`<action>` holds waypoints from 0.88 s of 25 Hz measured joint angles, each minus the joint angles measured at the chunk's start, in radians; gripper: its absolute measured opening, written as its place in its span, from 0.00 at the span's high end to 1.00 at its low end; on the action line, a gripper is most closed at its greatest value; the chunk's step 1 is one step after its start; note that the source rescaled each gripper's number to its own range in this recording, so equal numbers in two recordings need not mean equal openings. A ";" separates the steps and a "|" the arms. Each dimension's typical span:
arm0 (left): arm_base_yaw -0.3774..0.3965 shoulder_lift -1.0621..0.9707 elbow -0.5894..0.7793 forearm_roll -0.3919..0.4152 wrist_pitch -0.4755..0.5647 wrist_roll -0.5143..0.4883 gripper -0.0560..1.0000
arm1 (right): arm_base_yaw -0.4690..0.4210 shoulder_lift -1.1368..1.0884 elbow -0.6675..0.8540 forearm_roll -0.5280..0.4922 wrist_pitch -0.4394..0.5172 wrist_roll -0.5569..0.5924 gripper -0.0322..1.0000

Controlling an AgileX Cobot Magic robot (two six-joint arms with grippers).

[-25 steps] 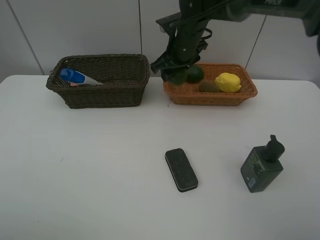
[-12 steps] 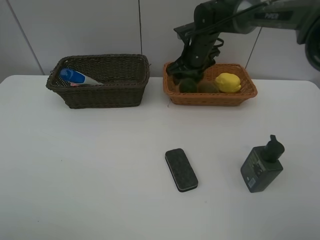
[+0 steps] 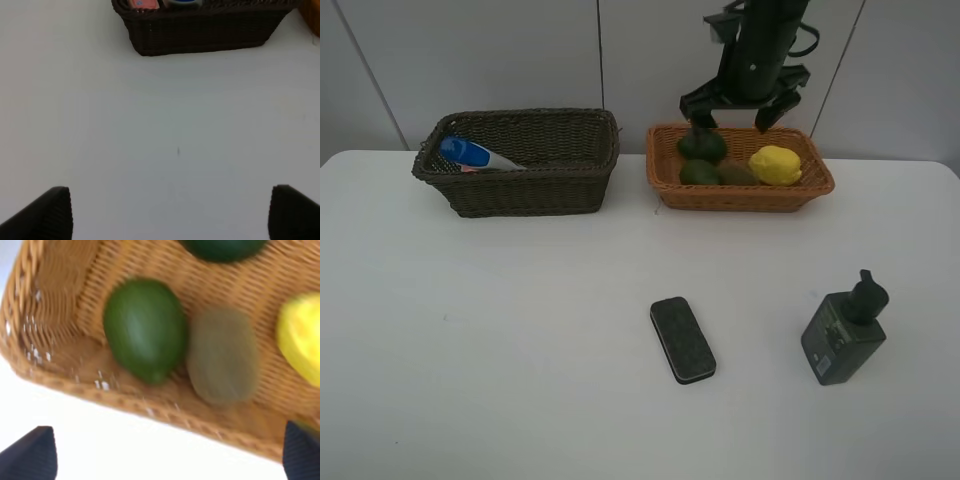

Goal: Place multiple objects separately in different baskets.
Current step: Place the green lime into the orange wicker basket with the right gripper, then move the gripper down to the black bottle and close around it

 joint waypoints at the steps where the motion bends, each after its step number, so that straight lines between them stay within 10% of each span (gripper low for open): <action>1: 0.000 0.000 0.000 0.000 0.000 0.000 0.00 | 0.000 -0.025 0.006 0.002 0.008 0.002 0.02; 22: 0.000 0.000 0.000 0.000 0.000 0.000 0.00 | 0.000 -0.774 0.864 0.097 0.028 0.137 0.01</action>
